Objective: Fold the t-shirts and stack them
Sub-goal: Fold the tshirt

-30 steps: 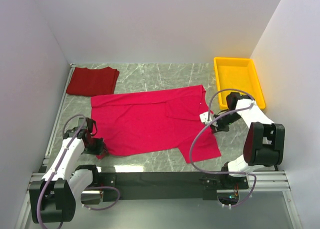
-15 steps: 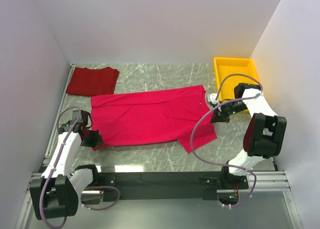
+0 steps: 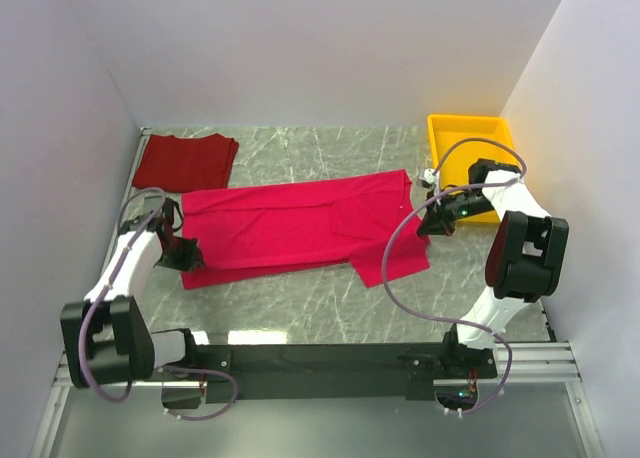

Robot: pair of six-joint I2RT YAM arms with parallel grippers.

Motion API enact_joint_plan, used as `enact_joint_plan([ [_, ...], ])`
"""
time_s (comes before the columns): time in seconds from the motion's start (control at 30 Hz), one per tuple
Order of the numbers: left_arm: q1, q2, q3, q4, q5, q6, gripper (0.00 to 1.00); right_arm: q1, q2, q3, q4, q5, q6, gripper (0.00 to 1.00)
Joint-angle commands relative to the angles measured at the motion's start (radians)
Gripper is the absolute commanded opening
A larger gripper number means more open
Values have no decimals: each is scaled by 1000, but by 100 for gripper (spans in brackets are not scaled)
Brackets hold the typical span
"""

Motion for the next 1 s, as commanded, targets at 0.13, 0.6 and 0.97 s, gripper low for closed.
enact_joint_plan([
  [0.13, 4, 159, 122, 114, 12, 119, 0, -13, -21, -25, 210, 15, 261, 0],
  [0.6, 4, 321, 260, 138, 25, 202, 0, -32, -28, -83, 302, 85, 364, 0],
  [0.97, -2, 384, 291, 160, 35, 214, 0, -33, -33, -102, 361, 105, 436, 0],
])
